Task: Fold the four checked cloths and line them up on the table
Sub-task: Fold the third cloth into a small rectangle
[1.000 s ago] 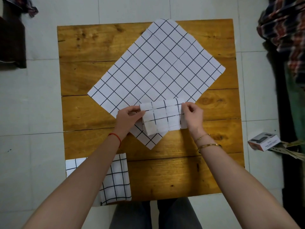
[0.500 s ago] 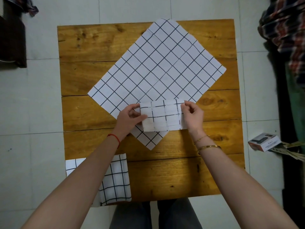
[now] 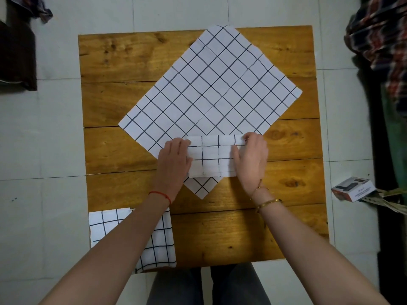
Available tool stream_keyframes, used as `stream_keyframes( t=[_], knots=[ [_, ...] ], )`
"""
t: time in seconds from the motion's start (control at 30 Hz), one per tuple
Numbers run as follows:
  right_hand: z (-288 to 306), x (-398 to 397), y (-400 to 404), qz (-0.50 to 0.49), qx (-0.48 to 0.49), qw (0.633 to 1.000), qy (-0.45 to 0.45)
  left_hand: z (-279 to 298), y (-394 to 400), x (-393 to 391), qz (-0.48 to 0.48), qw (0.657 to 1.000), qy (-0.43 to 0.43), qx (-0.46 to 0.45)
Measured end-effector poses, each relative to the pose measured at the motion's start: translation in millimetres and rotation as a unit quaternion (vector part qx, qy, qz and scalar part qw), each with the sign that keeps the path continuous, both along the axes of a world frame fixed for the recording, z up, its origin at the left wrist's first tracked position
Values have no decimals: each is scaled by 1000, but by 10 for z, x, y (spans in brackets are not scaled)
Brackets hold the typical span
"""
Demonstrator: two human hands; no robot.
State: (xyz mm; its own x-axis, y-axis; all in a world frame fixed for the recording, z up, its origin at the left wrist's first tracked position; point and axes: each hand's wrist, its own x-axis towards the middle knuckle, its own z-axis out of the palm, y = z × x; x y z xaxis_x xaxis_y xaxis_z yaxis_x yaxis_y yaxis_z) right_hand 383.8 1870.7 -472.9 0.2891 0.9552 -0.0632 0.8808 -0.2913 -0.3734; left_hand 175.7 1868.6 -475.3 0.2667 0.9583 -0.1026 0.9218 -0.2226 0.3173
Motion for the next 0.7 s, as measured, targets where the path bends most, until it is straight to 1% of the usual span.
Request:
stream_keyframes(
  t=[0.03, 0.07, 0.17, 0.23, 0.33, 0.4, 0.7],
  knots=[
    [19, -53, -2, 50, 12, 998, -31, -20, -27, 15, -26, 999, 32, 10],
    [35, -117, 1, 107, 18, 993, -43, -43, -52, 29, -44, 997, 56, 14],
    [-29, -301, -15, 280, 0, 959, -41, -105, -95, 57, -62, 993, 101, 1],
    [-110, -376, -29, 341, -31, 938, -57, -133, -102, 49, -66, 988, 135, -20],
    [-149, -426, -26, 368, -105, 919, -90, -164, -98, 28, -68, 983, 166, -44],
    [-151, -425, -10, 373, -131, 913, -103, -182, -85, 19, -68, 982, 172, -50],
    [-137, -334, 68, 374, -157, 904, -133, -217, -27, -55, -74, 979, 173, -73]
  ],
)
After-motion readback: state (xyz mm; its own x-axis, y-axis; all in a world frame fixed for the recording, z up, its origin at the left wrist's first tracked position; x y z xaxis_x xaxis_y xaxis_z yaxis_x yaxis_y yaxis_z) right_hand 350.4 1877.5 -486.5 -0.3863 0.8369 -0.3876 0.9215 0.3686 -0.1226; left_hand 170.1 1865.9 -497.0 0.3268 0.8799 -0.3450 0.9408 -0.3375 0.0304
